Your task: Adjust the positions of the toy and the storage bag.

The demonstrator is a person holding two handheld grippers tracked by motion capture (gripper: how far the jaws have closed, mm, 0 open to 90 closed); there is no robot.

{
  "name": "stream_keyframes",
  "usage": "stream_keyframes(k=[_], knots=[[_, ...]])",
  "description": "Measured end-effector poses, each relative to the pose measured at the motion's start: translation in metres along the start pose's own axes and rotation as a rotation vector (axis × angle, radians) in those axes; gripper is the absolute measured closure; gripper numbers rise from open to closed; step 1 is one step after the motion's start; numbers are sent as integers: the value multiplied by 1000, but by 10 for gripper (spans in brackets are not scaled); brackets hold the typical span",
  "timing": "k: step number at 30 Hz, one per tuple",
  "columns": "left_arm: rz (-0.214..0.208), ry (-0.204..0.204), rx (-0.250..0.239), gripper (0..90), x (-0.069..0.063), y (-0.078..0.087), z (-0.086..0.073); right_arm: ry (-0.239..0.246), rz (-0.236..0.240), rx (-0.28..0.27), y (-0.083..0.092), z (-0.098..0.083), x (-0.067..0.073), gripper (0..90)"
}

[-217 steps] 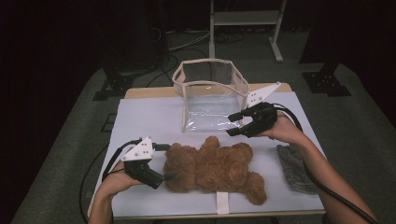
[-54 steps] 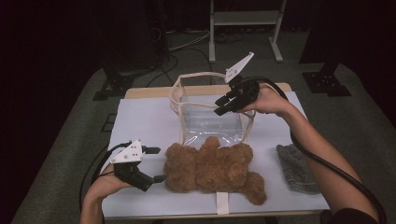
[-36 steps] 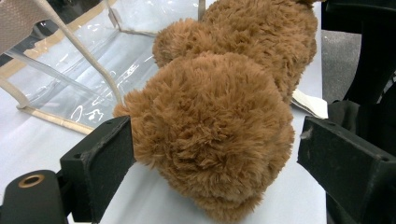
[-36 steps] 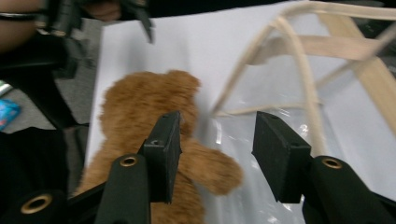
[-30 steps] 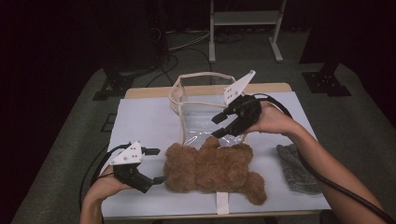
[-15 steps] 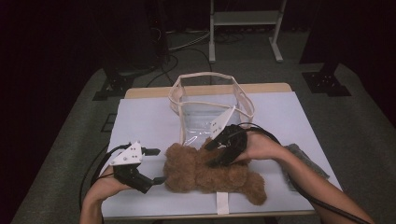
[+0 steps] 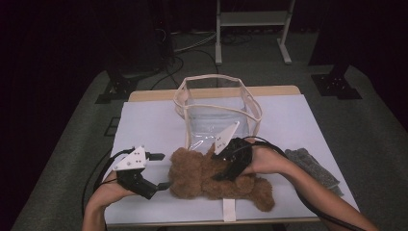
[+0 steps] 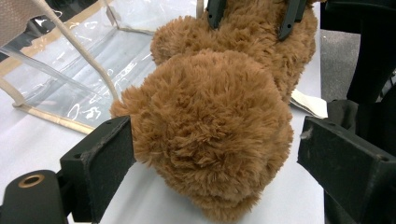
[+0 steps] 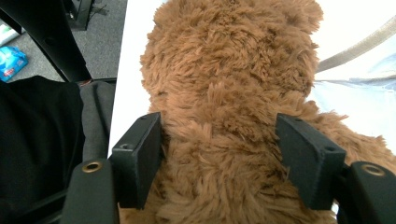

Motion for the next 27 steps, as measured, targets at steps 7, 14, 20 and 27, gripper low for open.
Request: stream_keyframes(k=[7, 14, 20, 27], knots=[[0, 7, 5, 97, 2, -1, -3, -16, -9, 29, -6, -5, 0, 267], [-2, 7, 3, 97, 1, -1, -3, -4, -29, 23, -10, -8, 8, 259], [-2, 10, 1, 97, 2, -1, -4, -15, -20, 27, -13, -10, 11, 248], [-1, 12, 1, 97, 2, -2, -4, 22, -33, 51, -19, -10, 13, 217]])
Point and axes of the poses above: each handheld gripper's, and its own axes: y roughly backward along the jaws, z roughly out of its top, x roughly to its left, the point moved 9 cm from there along -y, roughly forward along the jaws, and after that the axes turned 7 degrees about -z, right-handed, at the moved point
